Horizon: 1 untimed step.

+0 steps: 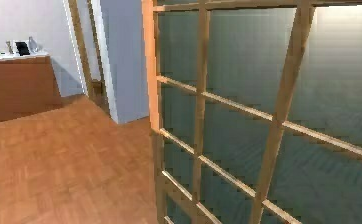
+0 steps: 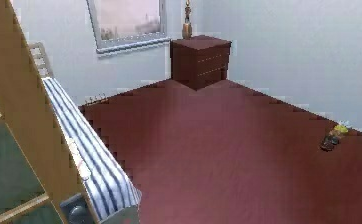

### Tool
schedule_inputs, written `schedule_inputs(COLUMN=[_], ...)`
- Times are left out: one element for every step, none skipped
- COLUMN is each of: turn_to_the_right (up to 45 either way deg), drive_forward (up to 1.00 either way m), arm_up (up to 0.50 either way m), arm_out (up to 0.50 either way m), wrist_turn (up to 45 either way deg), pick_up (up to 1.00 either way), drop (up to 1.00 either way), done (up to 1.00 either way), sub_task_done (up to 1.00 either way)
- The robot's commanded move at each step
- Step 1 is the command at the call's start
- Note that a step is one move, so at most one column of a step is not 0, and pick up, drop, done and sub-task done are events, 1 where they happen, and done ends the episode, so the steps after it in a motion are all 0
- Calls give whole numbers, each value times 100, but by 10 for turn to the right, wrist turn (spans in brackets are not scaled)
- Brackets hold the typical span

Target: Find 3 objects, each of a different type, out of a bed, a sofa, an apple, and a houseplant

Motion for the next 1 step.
schedule_inputs(turn_to_the_right=[-390], drive_forward=[0], arm_up=[0], arm_out=[0], wrist_turn=[0], pick_up=[0], drop=[0], done=[0], sub_task_done=[0])
